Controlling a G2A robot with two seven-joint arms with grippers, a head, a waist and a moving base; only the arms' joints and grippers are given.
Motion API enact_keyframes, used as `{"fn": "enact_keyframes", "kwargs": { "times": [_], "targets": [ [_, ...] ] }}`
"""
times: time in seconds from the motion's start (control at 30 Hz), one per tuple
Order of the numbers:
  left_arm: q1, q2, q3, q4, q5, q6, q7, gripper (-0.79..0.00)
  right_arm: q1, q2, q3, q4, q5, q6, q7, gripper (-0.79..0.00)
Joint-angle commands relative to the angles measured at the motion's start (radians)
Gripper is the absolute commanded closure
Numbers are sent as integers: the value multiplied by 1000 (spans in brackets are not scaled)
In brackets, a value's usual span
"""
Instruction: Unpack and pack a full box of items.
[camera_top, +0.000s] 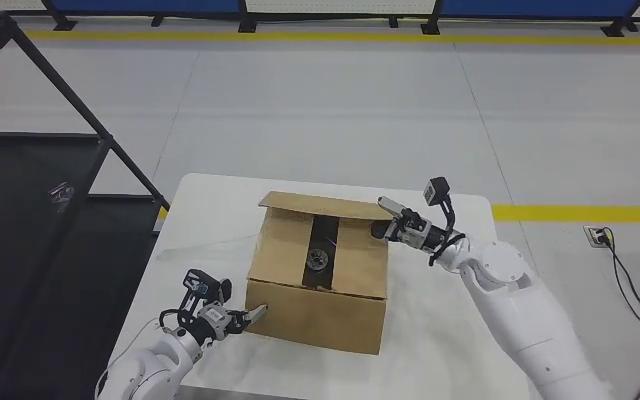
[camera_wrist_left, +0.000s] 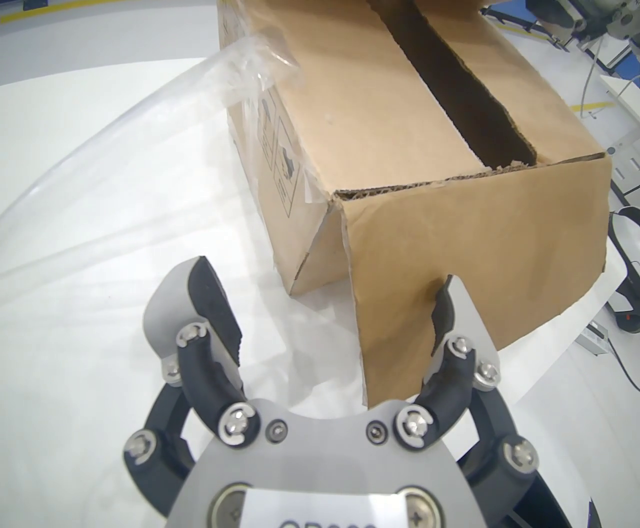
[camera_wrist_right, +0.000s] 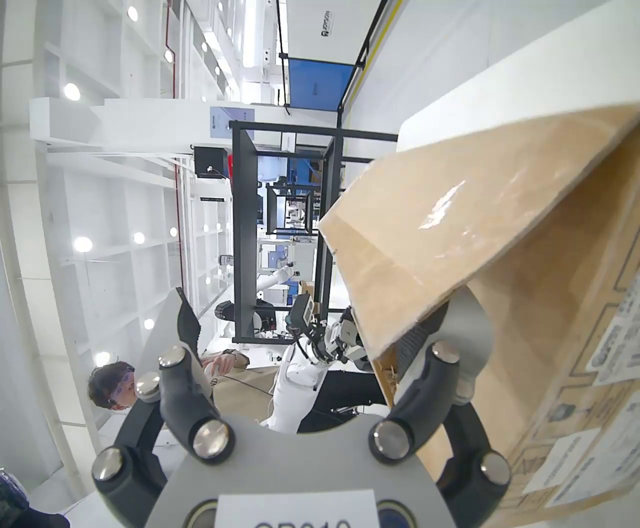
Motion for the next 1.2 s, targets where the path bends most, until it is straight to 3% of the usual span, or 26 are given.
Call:
{"fn": "enact_keyframes", "kwargs": {
  "times": [0.0,0.13,0.53,0.67,0.87,1.17],
  "targets": [
    [0,0,0,0,0,0,0,-785,31,-7,-5,19,-5,-7,-25,-785],
    [0,0,0,0,0,0,0,-785,84,-27,-35,62,4,-52,-29,-785],
    [0,0,0,0,0,0,0,-785,84,-27,-35,62,4,-52,-29,-785],
    [0,0,0,0,0,0,0,-785,86,-39,-35,65,48,-27,-102,-785],
    [0,0,0,0,0,0,0,-785,200,-94,-121,191,18,16,-277,-785],
    [0,0,0,0,0,0,0,-785,352,-205,-250,477,14,-8,-416,-785]
  ]
}}
